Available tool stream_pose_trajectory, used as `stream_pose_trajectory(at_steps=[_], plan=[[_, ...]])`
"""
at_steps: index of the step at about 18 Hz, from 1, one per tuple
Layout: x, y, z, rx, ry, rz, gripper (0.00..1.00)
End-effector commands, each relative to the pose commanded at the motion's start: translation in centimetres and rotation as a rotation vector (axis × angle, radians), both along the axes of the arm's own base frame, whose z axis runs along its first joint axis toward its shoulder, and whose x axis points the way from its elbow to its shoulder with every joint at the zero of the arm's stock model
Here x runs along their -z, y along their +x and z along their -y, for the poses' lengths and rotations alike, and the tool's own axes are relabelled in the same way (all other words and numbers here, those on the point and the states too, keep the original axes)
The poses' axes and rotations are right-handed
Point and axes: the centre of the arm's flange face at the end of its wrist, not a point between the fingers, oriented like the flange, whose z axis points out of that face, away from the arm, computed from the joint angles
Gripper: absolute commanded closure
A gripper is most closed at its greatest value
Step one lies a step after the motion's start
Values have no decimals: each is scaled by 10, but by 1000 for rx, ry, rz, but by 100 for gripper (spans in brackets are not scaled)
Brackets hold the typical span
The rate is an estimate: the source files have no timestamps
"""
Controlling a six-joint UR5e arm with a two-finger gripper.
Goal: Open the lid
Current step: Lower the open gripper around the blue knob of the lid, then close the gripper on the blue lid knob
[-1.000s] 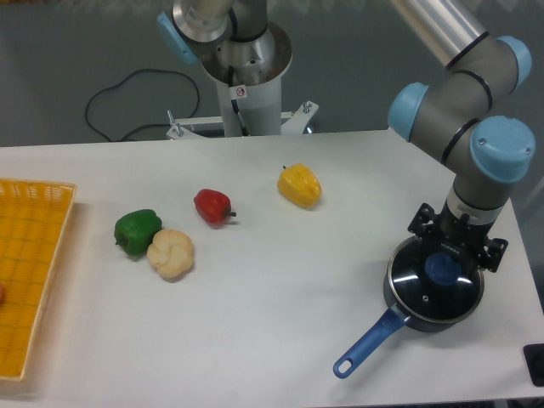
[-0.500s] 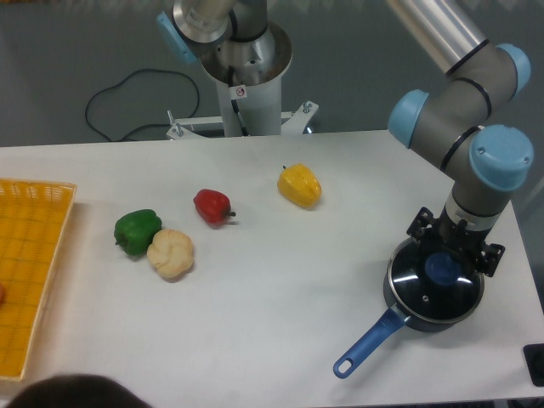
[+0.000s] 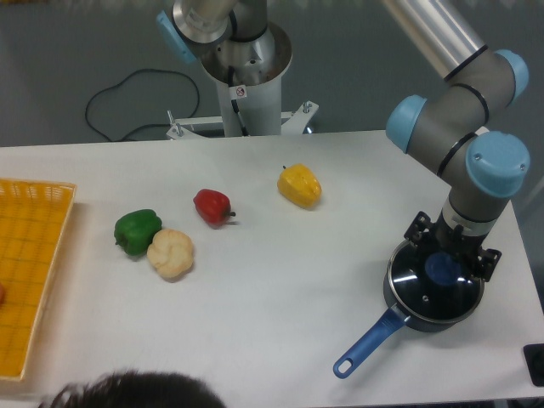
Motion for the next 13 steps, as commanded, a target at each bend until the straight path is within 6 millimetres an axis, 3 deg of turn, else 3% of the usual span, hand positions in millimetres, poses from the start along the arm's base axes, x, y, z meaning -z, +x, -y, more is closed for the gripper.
stream_pose_trajectory(at_steps=[13], plan=[[3, 3, 1, 30, -6, 4, 0]])
